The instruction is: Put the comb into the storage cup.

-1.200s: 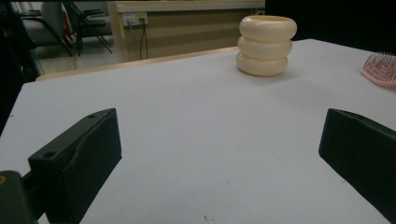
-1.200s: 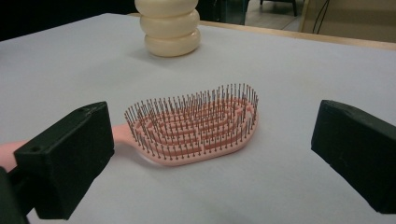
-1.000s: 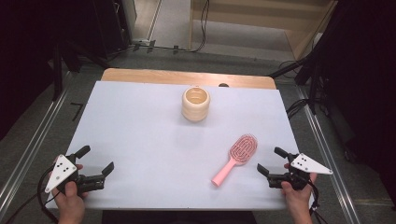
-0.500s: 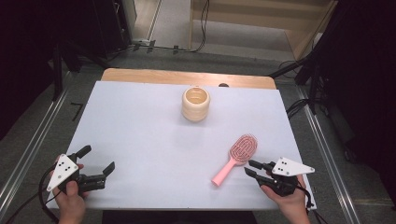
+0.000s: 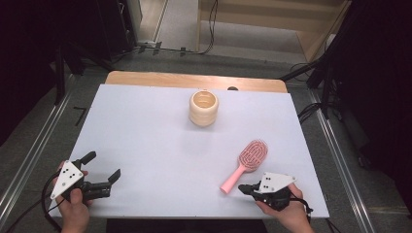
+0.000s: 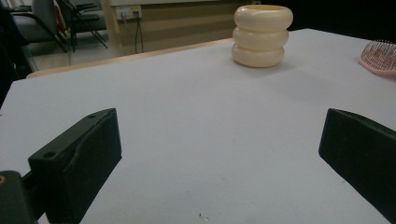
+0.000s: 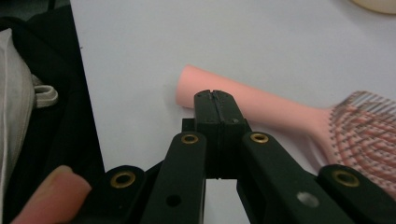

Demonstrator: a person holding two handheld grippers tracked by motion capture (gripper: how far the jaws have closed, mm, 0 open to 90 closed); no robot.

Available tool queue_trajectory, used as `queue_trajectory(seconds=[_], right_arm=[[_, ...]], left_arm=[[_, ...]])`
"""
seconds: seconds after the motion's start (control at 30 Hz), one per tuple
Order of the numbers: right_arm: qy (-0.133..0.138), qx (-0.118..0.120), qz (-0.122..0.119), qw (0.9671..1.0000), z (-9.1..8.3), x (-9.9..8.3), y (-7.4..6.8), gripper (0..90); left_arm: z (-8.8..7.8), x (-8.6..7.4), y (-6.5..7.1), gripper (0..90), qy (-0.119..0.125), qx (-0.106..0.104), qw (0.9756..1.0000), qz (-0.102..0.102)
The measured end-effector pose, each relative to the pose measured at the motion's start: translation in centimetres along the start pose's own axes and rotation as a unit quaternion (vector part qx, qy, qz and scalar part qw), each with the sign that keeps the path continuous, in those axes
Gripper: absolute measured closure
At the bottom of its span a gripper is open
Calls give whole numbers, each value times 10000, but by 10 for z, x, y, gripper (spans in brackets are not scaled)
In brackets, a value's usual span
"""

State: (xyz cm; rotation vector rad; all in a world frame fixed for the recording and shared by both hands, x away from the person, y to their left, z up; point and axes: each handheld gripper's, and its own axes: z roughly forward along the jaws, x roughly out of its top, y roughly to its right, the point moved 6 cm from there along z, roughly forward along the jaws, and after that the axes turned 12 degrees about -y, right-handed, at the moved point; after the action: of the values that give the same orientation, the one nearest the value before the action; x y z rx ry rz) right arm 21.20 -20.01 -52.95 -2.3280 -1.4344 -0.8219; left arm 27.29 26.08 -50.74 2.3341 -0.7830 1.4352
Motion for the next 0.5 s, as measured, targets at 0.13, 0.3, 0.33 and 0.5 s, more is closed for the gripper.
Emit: queue_trajectory(seconds=[0.13, 0.3, 0.33, 0.5], right_arm=[[-137, 78, -103, 9998, 10, 3, -3, 880], [-207, 251, -128, 9994, 18, 6, -4, 882], [-217, 238, -179, 9993, 20, 7, -3, 882], [-324, 286, -146, 9990, 26, 6, -2, 882]], left_arm=[[0, 0, 0, 0, -8, -7, 10000, 15], [0, 0, 0, 0, -3, -17, 10000, 31], [0, 0, 1, 0, -12, -19, 10000, 37], [0, 0, 1, 0, -1, -40, 10000, 29]])
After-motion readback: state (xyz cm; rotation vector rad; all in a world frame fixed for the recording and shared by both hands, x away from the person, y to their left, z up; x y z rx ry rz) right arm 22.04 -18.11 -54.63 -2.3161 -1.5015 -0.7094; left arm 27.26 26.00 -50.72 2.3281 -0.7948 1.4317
